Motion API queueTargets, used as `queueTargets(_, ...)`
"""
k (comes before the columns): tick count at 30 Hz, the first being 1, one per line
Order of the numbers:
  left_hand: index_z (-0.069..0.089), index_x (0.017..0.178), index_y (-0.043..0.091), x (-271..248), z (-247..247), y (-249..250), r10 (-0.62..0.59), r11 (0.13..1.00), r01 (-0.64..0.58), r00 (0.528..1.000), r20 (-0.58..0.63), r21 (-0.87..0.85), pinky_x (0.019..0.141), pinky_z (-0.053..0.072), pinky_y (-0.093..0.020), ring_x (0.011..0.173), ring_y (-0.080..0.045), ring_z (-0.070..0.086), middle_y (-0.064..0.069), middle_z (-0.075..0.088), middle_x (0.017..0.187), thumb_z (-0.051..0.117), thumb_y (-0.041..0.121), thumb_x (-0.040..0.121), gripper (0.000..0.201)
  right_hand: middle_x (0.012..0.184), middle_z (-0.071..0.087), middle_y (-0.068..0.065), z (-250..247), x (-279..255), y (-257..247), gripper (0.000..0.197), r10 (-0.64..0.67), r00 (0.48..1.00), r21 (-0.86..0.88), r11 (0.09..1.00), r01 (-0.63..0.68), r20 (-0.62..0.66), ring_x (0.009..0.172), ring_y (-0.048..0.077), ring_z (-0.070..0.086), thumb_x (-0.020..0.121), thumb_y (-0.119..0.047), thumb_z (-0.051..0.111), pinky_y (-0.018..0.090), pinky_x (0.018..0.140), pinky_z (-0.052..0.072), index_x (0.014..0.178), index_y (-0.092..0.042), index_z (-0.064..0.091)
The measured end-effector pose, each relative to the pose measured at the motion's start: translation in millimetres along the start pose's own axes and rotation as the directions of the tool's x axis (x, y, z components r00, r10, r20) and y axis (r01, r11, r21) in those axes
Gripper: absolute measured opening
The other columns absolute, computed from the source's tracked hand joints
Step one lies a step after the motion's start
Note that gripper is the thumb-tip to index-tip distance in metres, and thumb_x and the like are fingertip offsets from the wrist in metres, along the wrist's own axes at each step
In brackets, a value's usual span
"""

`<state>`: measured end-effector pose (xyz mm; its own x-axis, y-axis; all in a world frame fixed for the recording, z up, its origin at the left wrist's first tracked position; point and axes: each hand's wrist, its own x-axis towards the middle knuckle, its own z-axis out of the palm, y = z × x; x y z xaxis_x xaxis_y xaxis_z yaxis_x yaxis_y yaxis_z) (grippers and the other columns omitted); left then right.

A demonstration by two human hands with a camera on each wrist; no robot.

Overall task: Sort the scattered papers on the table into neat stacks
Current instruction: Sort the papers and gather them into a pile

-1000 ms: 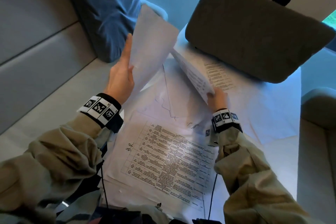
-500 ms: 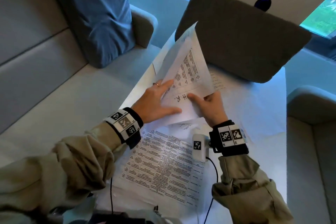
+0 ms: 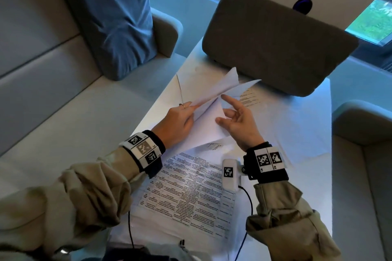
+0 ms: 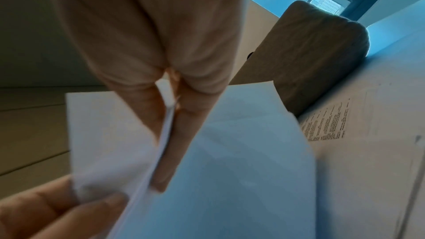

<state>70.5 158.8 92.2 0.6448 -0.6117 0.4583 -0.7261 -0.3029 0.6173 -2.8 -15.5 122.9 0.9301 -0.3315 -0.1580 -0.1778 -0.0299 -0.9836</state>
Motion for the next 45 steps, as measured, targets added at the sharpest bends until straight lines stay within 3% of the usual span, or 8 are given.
queueTargets(4,0.047,0.134,-0.003,-7,-5,8,0.076,0.995,-0.074,0.997,0.022,-0.069,0.089,0.032,0.004,0.083,-0.014,0.058,-0.016,0.063,0.103,0.047,-0.009,0.088,0.046,0.09,0.069,0.02,-6,4,2,0.063,0.002,0.984,0.08,0.997,0.013,-0.176,0.078,0.026,0.065,0.082,0.013,0.057,0.04,0.075,0.057,0.125,-0.034,0.052)
queueTargets(10,0.034,0.145,0.017,-18,0,7,-0.044,0.981,0.087,0.97,0.24,-0.172,0.116,0.022,-0.029,0.139,-0.019,0.03,-0.006,0.042,0.145,0.053,0.041,0.091,0.062,0.103,0.066,0.015,4,3,-8,0.039,0.003,0.989,0.169,0.985,0.022,-0.145,0.086,0.026,0.064,0.087,0.012,0.051,0.034,0.067,0.056,0.117,-0.012,0.059)
queueTargets(13,0.046,0.136,0.005,-15,-2,8,0.017,0.994,-0.007,0.995,0.095,-0.105,0.108,0.03,-0.024,0.129,-0.021,0.041,-0.019,0.054,0.131,0.063,0.009,0.087,0.053,0.111,0.068,0.013,5,-1,-15,0.026,-0.023,0.996,0.241,0.97,0.044,-0.089,0.092,0.024,0.068,0.09,-0.002,0.058,0.035,0.072,0.058,0.116,-0.006,0.061)
queueTargets(18,0.058,0.118,-0.005,-2,-22,-6,0.104,0.994,-0.108,0.986,-0.129,-0.021,0.094,0.038,-0.009,0.099,-0.025,0.059,-0.022,0.064,0.111,0.054,-0.014,0.08,0.039,0.149,0.038,0.0,-16,-1,-18,0.1,-0.318,0.948,-0.013,0.948,0.318,-0.022,0.13,0.02,0.046,0.056,-0.047,0.085,0.027,0.094,0.049,0.141,-0.023,0.039)
queueTargets(24,0.063,0.119,0.005,-2,-34,-7,0.082,0.99,-0.093,0.991,-0.103,-0.11,0.098,0.039,-0.009,0.106,-0.011,0.058,-0.009,0.064,0.117,0.052,-0.01,0.085,0.038,0.136,0.048,0.008,-30,9,-11,0.039,-0.768,0.618,-0.841,0.216,0.496,0.167,0.124,0.028,0.043,0.063,-0.044,0.08,0.043,0.098,0.036,0.097,-0.027,0.072)
queueTargets(34,0.064,0.118,0.013,-1,-40,4,-0.04,0.981,0.018,0.993,-0.11,-0.195,0.095,0.036,-0.004,0.101,0.015,0.054,0.004,0.064,0.11,0.065,0.012,0.082,0.036,0.08,0.071,0.0,-26,-2,-3,0.016,-0.525,0.849,-0.737,0.55,0.394,0.062,0.069,0.024,0.064,0.077,-0.03,0.075,0.026,0.059,0.042,0.082,-0.015,0.075)
queueTargets(41,0.061,0.122,0.006,-1,-66,-8,-0.147,0.989,0.129,0.896,-0.419,-0.072,0.097,0.033,-0.004,0.107,-0.011,0.055,-0.001,0.061,0.116,0.054,0.004,0.09,0.033,0.091,0.069,0.023,-74,-15,-4,0.03,-0.524,0.767,-0.777,0.627,0.053,-0.37,0.082,0.041,0.062,0.084,-0.03,0.066,0.036,0.071,0.042,0.097,-0.004,0.072)
queueTargets(45,0.058,0.127,0.008,-4,-67,1,-0.242,0.97,0.22,0.885,-0.398,-0.102,0.097,0.037,-0.016,0.11,-0.02,0.056,-0.012,0.06,0.123,0.053,0.011,0.091,0.036,0.068,0.06,0.017,-80,-26,-11,0.028,-0.574,0.645,-0.676,0.727,0.117,-0.505,0.062,0.021,0.045,0.085,-0.025,0.063,0.022,0.061,0.027,0.081,0.002,0.069)
